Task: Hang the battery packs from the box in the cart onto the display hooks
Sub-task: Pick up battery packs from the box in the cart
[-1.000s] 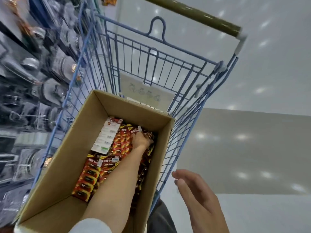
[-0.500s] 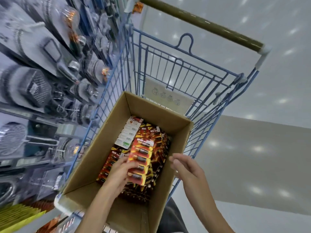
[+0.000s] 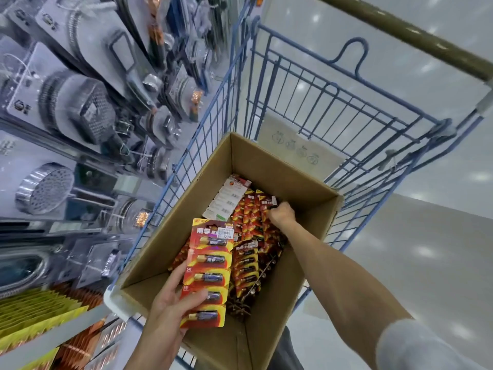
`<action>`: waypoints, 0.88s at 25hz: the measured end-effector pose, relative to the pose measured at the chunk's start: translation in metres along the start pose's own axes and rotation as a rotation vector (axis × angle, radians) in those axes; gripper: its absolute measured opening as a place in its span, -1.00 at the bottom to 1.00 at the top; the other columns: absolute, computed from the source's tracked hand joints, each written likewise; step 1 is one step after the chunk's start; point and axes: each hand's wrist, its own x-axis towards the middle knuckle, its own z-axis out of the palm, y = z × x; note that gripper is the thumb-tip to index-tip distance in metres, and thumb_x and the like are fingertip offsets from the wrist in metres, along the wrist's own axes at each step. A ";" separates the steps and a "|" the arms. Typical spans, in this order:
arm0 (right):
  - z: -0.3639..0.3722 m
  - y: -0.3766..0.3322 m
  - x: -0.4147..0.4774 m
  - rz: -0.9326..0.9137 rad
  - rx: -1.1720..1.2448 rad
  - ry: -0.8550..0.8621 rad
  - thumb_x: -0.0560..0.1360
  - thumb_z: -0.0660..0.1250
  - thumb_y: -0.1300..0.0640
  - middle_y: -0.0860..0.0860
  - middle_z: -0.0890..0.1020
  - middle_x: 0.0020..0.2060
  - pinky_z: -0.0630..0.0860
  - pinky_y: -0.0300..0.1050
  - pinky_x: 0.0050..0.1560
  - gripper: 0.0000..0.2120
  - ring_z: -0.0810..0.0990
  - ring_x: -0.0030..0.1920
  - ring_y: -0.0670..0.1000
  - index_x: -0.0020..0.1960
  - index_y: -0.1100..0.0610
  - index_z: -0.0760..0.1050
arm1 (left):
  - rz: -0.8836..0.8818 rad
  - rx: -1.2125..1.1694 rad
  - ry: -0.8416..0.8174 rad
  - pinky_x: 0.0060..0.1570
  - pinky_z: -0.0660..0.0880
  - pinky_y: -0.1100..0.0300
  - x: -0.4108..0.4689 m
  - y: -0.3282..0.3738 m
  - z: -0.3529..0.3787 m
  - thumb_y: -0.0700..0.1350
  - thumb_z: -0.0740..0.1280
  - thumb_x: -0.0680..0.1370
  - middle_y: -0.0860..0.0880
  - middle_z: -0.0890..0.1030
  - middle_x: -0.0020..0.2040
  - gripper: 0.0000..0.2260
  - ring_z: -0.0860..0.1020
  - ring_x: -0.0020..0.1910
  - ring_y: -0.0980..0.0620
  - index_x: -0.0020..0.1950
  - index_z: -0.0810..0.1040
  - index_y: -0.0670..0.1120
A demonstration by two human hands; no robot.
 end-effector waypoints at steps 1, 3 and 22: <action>0.007 -0.001 0.009 -0.005 -0.061 -0.034 0.63 0.33 0.11 0.16 0.54 0.32 0.48 -0.06 0.22 -0.58 0.54 0.32 0.18 0.43 0.23 0.38 | -0.005 -0.019 -0.001 0.07 0.60 -0.15 0.000 -0.002 -0.002 -0.27 0.68 0.22 -0.15 0.73 0.12 -0.25 0.73 0.03 -0.20 0.34 0.58 0.14; 0.019 0.000 0.022 -0.002 -0.164 -0.069 0.63 0.35 0.07 0.17 0.43 0.45 0.40 -0.01 0.39 -0.41 0.43 0.45 0.19 0.55 0.21 0.21 | -0.018 -0.057 0.006 0.06 0.59 -0.15 0.001 -0.007 -0.005 -0.28 0.71 0.06 -0.15 0.73 0.12 -0.13 0.73 0.03 -0.20 0.32 0.59 0.14; 0.012 -0.012 -0.028 -0.471 0.036 -0.350 0.57 0.44 0.20 -0.03 0.69 0.11 0.58 -0.28 0.01 -0.82 0.68 0.11 0.00 0.17 0.10 0.60 | 0.167 -0.333 0.180 0.03 0.61 -0.11 -0.035 -0.031 0.009 -0.17 0.59 0.35 -0.13 0.73 0.16 -0.38 0.71 0.12 -0.22 0.39 0.56 0.10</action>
